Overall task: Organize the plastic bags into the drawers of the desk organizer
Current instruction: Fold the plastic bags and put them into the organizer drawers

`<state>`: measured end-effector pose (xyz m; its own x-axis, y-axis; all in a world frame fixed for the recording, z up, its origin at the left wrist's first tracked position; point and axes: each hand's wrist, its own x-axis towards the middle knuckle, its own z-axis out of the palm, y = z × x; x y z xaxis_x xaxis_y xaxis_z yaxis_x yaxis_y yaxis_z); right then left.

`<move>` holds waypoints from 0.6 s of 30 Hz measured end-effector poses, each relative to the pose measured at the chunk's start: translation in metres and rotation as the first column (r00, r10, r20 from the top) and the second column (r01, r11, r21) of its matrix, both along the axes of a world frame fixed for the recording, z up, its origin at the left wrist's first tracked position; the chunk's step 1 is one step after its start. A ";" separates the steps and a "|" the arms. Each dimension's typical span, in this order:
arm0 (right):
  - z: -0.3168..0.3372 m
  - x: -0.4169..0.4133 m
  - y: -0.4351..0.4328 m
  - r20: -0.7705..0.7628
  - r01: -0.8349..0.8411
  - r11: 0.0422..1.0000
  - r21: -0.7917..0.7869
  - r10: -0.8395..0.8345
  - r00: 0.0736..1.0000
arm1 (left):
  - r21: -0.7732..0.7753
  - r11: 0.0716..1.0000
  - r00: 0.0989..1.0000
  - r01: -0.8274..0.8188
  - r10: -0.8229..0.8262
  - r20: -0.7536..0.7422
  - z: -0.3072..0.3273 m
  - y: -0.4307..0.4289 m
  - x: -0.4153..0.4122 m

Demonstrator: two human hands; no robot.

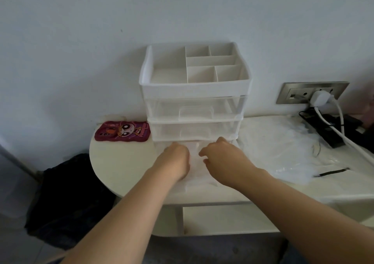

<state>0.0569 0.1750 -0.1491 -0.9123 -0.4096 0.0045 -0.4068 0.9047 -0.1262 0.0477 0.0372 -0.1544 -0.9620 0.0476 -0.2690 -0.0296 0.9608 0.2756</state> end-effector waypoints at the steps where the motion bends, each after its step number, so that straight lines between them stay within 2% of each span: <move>1: 0.000 -0.003 0.001 0.056 0.026 1.000 0.005 -0.026 0.998 | -0.001 1.000 1.000 0.018 -0.018 0.006 -0.001 0.000 -0.002; 4: 0.000 -0.015 0.006 0.280 0.076 0.995 0.065 -0.091 0.956 | -0.006 0.998 0.996 0.062 -0.062 0.064 -0.006 0.001 -0.007; 6: 0.000 -0.021 0.008 0.327 0.072 0.990 0.119 -0.107 0.939 | -0.004 0.998 0.994 0.062 -0.062 0.092 -0.009 0.001 -0.010; 9: -0.003 -0.025 0.008 0.335 0.046 0.991 0.129 -0.087 0.938 | 0.022 0.999 0.992 0.047 -0.049 0.113 -0.012 0.001 -0.013; 12: 0.003 -0.023 0.013 0.343 0.049 0.998 0.042 -0.061 0.937 | 0.041 0.999 0.993 0.036 -0.040 0.110 -0.013 0.000 -0.011; 15: 0.025 -0.018 0.024 0.252 0.072 0.991 -0.112 -0.041 0.967 | 0.076 0.995 0.998 0.058 -0.060 0.020 -0.011 -0.005 -0.006; 18: 0.044 -0.007 0.051 0.163 0.148 0.960 -0.239 -0.110 0.980 | 0.122 0.987 0.990 0.104 -0.091 -0.109 -0.006 -0.007 0.007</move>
